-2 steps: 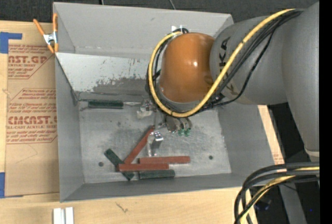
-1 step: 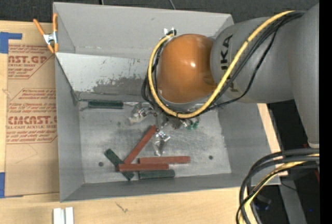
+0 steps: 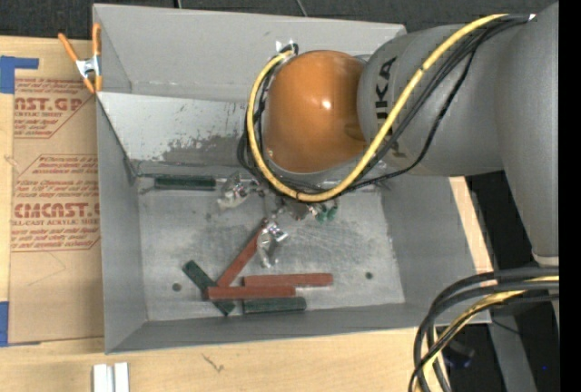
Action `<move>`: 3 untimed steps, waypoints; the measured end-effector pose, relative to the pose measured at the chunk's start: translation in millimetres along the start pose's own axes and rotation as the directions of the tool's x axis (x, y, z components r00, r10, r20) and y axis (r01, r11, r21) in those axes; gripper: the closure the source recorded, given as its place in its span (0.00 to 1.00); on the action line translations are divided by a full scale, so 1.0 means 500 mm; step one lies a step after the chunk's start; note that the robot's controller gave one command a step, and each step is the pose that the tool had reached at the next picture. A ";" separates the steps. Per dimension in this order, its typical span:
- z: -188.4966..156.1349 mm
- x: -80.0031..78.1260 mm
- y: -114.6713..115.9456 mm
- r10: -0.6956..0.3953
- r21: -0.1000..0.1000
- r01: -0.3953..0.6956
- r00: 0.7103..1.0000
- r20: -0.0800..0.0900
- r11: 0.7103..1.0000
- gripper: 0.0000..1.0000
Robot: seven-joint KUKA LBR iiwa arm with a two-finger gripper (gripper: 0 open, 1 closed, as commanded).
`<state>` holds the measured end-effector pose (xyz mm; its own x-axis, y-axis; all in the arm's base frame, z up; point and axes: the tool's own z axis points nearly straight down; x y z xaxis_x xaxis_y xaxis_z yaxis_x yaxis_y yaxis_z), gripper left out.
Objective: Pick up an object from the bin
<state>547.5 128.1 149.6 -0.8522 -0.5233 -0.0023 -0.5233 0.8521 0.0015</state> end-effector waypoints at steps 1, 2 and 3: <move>0.073 -0.012 0.012 -0.173 0.002 0.173 0.985 0.000 0.985 0.00; 0.148 -0.017 0.018 -0.371 0.004 0.371 0.928 0.007 0.929 1.00; 0.148 -0.017 0.018 -0.371 0.004 0.371 0.929 0.007 0.929 1.00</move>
Offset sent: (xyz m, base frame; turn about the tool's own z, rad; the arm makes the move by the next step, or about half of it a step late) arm -0.0009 0.0094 -0.0796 -0.3820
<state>549.9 140.4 75.7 -0.5971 -0.8021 -0.0098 -0.8022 0.5971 -0.0035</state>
